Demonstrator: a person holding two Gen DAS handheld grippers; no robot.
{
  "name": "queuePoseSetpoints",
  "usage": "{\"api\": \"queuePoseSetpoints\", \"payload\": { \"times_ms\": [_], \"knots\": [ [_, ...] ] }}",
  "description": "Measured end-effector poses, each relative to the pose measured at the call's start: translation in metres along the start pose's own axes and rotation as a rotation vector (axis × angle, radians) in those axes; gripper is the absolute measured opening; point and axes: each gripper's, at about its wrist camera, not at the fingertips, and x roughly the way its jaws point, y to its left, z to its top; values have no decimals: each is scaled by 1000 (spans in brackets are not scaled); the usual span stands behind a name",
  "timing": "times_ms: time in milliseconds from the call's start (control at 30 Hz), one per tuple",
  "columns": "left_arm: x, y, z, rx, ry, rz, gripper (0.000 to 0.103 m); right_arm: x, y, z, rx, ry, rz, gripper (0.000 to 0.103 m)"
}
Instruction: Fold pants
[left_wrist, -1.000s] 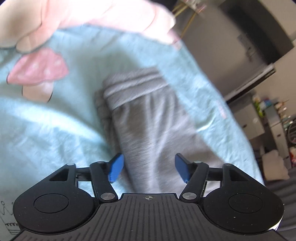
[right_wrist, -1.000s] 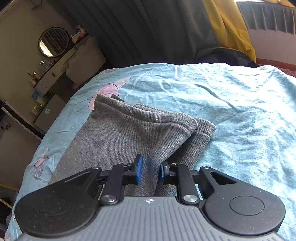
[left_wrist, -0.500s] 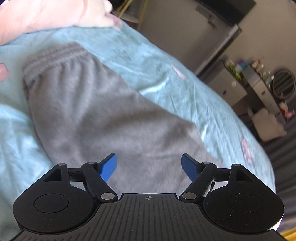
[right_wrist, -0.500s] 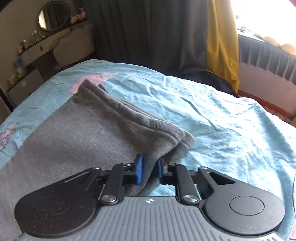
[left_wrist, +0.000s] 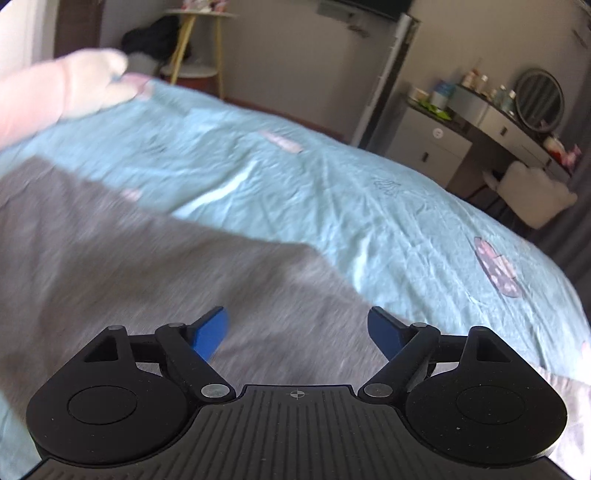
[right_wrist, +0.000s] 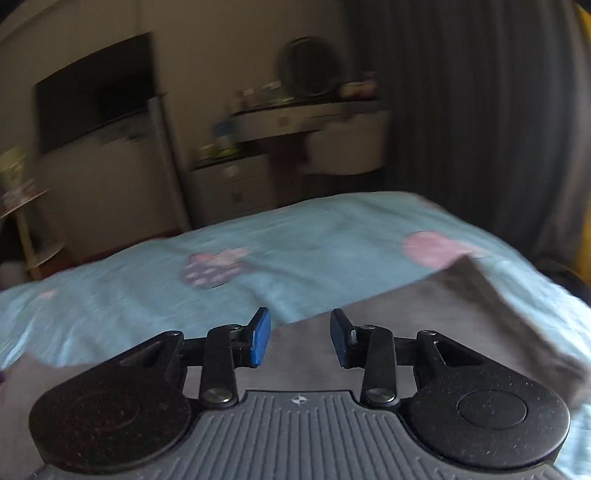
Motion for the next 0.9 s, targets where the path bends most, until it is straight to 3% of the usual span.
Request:
{"api": "queuePoseSetpoints", "payload": {
  "times_ms": [67, 233, 367, 467, 600, 667, 767, 900],
  "knots": [
    [12, -11, 4, 56, -11, 24, 88, 23, 46, -6, -91, 15, 100, 34],
    [52, -17, 6, 129, 35, 77, 86, 65, 114, -16, -199, 80, 197, 34],
    [75, -22, -2, 238, 46, 120, 88, 97, 123, -45, -286, 222, 167, 32],
    [84, -29, -6, 344, 17, 161, 94, 88, 110, -59, -324, 176, 199, 32],
    [81, -18, 6, 251, 37, 145, 93, 73, 84, -51, -267, 205, 189, 32],
    [65, -12, 7, 199, 41, 115, 90, 65, 56, -42, -182, 226, 164, 32],
    [32, -2, -8, 136, 55, -2, 92, 50, 2, -36, 6, 263, 125, 32],
    [1, 7, -47, 126, 75, -46, 94, 26, -91, -38, 318, 285, 28, 33]
  ]
}}
